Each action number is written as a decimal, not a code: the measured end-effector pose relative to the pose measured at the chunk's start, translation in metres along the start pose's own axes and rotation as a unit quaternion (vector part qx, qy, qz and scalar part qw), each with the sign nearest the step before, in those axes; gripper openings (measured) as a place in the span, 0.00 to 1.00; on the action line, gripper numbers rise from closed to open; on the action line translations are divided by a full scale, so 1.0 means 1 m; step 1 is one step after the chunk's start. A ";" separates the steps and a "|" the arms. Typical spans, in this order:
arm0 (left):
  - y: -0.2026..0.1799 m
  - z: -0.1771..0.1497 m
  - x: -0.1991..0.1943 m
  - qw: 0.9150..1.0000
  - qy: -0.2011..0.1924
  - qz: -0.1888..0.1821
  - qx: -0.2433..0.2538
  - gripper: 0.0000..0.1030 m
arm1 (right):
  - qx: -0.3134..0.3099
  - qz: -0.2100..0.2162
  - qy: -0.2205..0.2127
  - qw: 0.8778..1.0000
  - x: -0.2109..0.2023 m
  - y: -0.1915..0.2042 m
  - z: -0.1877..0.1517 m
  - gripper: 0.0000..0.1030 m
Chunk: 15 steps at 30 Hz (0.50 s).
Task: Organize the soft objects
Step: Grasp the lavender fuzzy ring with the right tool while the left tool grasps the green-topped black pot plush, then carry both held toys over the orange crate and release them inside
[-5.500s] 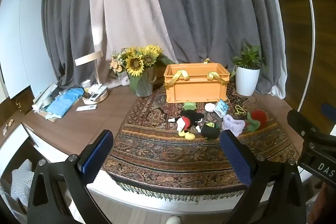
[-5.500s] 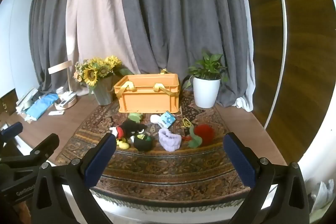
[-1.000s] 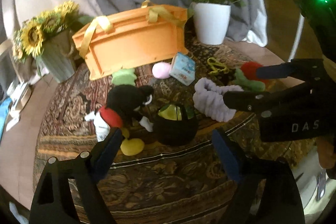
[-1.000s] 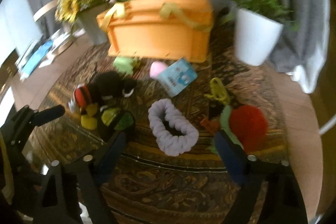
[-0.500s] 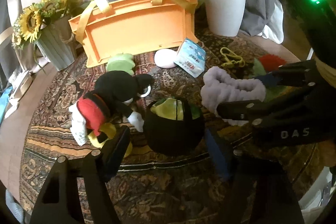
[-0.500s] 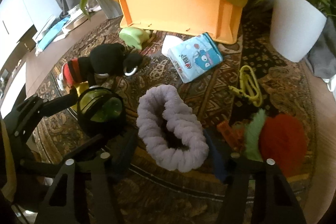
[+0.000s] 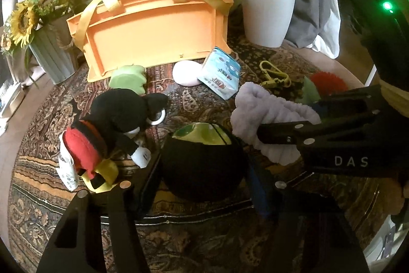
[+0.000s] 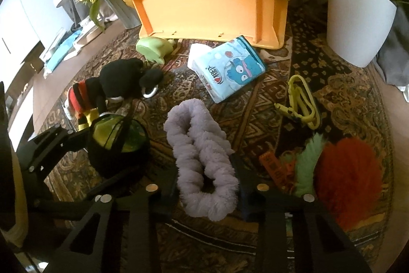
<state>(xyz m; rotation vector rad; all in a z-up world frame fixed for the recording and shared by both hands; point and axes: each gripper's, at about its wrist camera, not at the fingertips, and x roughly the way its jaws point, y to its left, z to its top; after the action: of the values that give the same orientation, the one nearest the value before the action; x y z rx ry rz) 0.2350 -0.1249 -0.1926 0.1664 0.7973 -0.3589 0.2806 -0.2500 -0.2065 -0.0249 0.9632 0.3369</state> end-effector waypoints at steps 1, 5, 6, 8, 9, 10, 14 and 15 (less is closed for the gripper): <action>0.001 0.001 -0.001 1.000 0.001 -0.001 -0.003 0.59 | 0.003 0.000 -0.001 1.000 -0.001 0.000 0.000 0.31; 0.005 0.005 -0.012 1.000 -0.002 0.007 -0.018 0.59 | 0.022 0.005 -0.007 1.000 -0.005 -0.002 0.000 0.29; 0.007 0.006 -0.015 1.000 -0.003 0.008 -0.025 0.59 | 0.027 0.006 -0.010 1.000 -0.007 -0.002 0.001 0.29; 0.011 0.010 -0.022 0.999 -0.007 0.010 -0.038 0.59 | 0.033 0.009 -0.016 0.999 -0.013 -0.001 0.002 0.29; 0.013 0.013 -0.025 0.999 -0.008 0.013 -0.043 0.59 | 0.034 0.009 -0.020 0.999 -0.016 0.000 0.003 0.29; 0.015 0.015 -0.028 0.999 -0.011 0.015 -0.049 0.59 | 0.035 0.007 -0.025 0.999 -0.019 0.002 0.005 0.29; 0.024 0.027 -0.043 0.997 -0.026 0.016 -0.066 0.59 | 0.038 0.000 -0.048 0.998 -0.035 0.008 0.013 0.29; 0.026 0.031 -0.047 0.997 -0.033 0.019 -0.066 0.59 | 0.037 -0.002 -0.054 0.998 -0.039 0.010 0.016 0.29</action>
<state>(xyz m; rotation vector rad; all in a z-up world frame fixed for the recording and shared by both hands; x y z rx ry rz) 0.2353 -0.0974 -0.1369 0.0450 0.7500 -0.2739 0.2696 -0.2483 -0.1646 0.0590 0.8688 0.2962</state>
